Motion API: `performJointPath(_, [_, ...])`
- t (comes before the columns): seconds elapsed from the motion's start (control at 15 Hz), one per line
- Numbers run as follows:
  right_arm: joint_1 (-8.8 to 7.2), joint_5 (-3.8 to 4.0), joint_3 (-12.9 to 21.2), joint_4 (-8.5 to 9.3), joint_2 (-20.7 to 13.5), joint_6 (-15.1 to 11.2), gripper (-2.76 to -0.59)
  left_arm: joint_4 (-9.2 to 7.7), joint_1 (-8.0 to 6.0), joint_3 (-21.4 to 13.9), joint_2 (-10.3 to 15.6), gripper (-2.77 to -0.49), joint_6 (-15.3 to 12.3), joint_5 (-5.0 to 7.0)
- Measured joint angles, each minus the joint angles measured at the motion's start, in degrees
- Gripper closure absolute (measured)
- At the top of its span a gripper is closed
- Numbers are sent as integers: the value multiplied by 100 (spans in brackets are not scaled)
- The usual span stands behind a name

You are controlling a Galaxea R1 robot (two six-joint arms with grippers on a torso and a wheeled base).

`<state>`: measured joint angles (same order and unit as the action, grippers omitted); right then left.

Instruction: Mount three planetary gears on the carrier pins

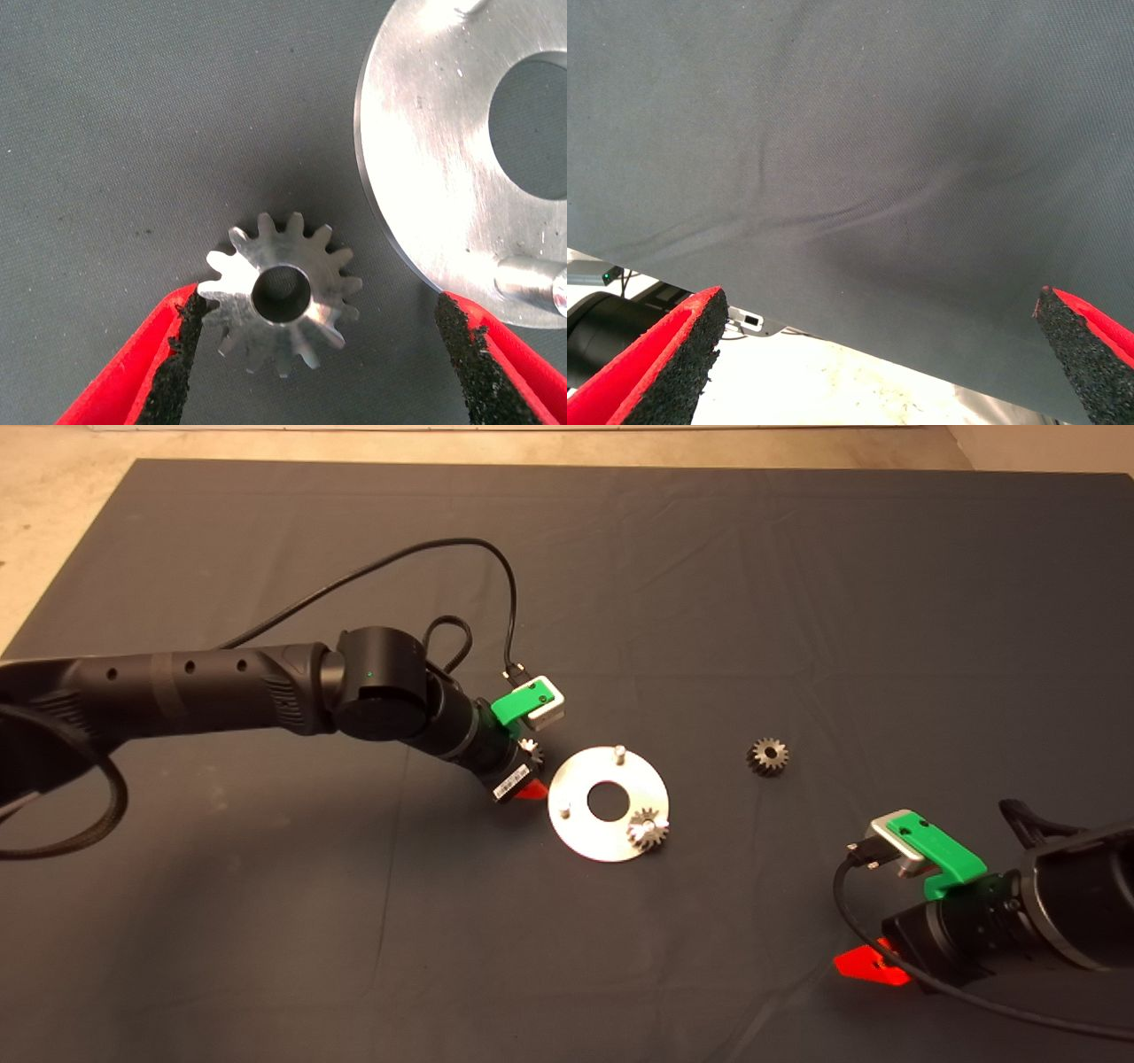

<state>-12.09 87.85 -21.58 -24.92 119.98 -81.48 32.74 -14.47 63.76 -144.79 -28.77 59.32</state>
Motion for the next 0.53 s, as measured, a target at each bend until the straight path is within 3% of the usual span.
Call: performJointPath(0.53, [0, 0, 0, 0, -30, 0, -260, 2, 0, 77, 0, -141, 59, -45])
